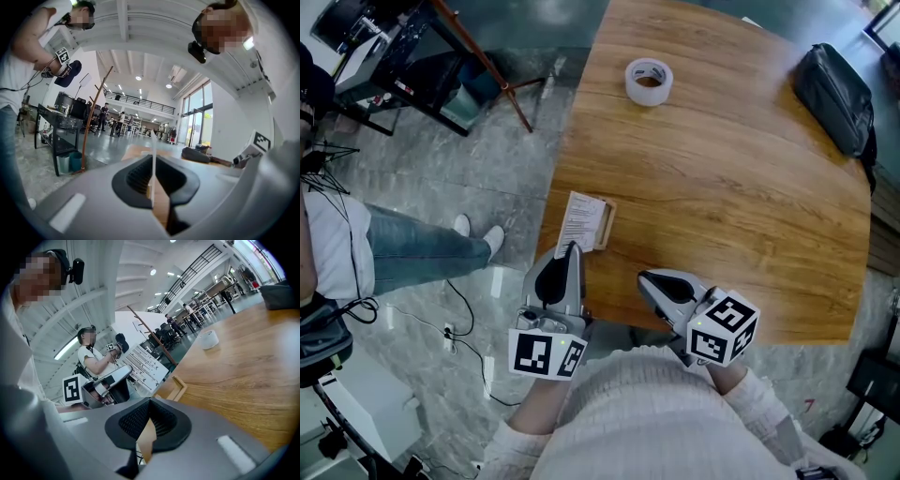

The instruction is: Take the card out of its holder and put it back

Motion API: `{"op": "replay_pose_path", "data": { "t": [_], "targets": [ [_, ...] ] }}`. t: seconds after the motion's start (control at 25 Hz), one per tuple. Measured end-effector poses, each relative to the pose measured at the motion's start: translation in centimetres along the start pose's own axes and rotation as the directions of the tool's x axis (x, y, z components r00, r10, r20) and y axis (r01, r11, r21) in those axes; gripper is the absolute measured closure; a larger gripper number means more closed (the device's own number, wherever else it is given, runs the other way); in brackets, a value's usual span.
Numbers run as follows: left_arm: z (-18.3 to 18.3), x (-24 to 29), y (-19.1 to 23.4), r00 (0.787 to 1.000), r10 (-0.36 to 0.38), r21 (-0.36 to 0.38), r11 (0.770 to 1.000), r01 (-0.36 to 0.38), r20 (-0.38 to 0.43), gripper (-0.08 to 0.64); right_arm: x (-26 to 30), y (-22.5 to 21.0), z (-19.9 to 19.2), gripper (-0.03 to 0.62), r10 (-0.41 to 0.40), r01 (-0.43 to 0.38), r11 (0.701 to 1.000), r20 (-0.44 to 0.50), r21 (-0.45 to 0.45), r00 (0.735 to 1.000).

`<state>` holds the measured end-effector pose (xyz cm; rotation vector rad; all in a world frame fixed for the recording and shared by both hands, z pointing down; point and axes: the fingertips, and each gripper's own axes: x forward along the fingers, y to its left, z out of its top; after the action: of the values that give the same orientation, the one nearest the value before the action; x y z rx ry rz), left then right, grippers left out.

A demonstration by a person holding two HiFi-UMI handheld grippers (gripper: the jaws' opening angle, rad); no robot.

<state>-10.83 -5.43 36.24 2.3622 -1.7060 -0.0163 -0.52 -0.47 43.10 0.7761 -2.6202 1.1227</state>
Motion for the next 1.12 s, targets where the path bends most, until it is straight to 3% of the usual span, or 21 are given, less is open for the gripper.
{"op": "replay_pose_path", "data": {
  "t": [1.12],
  "targets": [
    [-2.1,0.4,0.9,1.000,0.017,-0.024,1.000,-0.017,-0.011,0.541,-0.4,-0.3,-1.7,0.598,-0.022,0.024,0.999,-0.060,0.031,0.998]
  ]
}}
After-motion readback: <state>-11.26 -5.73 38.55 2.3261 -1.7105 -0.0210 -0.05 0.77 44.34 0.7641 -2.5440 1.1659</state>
